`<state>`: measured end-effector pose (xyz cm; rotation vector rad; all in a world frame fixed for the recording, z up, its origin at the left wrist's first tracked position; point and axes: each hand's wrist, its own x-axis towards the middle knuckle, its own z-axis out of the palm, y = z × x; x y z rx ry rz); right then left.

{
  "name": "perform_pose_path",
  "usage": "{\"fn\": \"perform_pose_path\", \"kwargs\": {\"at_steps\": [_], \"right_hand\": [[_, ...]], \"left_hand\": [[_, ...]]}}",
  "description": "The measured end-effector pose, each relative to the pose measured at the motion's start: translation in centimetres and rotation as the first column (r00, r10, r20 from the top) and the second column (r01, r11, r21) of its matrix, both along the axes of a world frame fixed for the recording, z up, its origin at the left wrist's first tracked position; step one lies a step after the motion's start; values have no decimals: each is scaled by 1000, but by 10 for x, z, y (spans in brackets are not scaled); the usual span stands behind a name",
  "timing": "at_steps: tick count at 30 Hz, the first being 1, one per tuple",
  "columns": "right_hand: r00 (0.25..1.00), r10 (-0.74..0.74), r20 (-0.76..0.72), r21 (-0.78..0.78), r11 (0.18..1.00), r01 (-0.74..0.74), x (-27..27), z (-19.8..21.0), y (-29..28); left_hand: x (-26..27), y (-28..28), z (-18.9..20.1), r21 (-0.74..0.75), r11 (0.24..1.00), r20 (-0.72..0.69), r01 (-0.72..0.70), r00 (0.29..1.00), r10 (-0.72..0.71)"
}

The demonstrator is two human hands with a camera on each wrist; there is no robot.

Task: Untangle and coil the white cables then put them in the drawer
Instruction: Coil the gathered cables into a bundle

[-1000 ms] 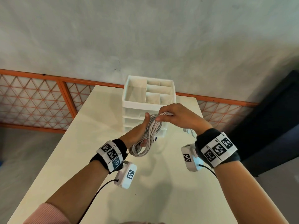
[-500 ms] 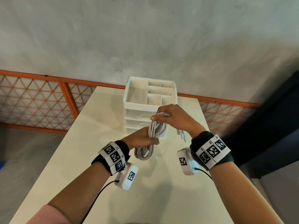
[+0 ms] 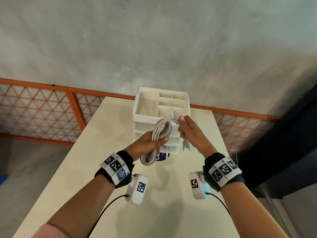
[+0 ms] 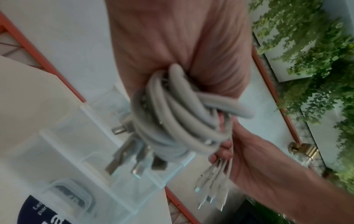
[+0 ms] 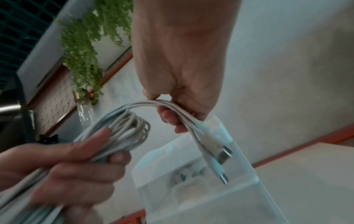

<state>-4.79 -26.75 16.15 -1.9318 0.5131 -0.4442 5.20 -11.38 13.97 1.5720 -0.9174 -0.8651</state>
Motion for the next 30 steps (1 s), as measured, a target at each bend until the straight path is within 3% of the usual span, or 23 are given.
{"fn": "perform_pose_path", "kwargs": {"at_steps": [6,10,14,19,23,26,30], "right_hand": [[998,47,30,-37,998,-46,13,-20,30],[992,97,-81,71,993,-91,15,-12,35],[961,135,-243,27,991,-132,10,3,34],[908,318,-271,-33,940,-339,0,11,22],[975,153,-160,-161,970,-179,1,14,25],[995,65,-79,-164,983,-77,1,14,31],[980,161,-121,-15,986,-164,-4,16,32]], "left_hand": [[0,-7,0,-168,983,-141,-72,989,48],[2,-5,1,-197,979,-182,-46,983,9],[1,-3,-3,-213,976,-226,-42,974,-7],[1,-2,-6,-187,982,-211,-1,977,-39],[0,-4,-7,-157,986,-208,47,975,-80],[-3,-5,-2,-129,988,-162,84,981,-105],[2,-3,0,-53,991,-73,126,989,-130]]}}
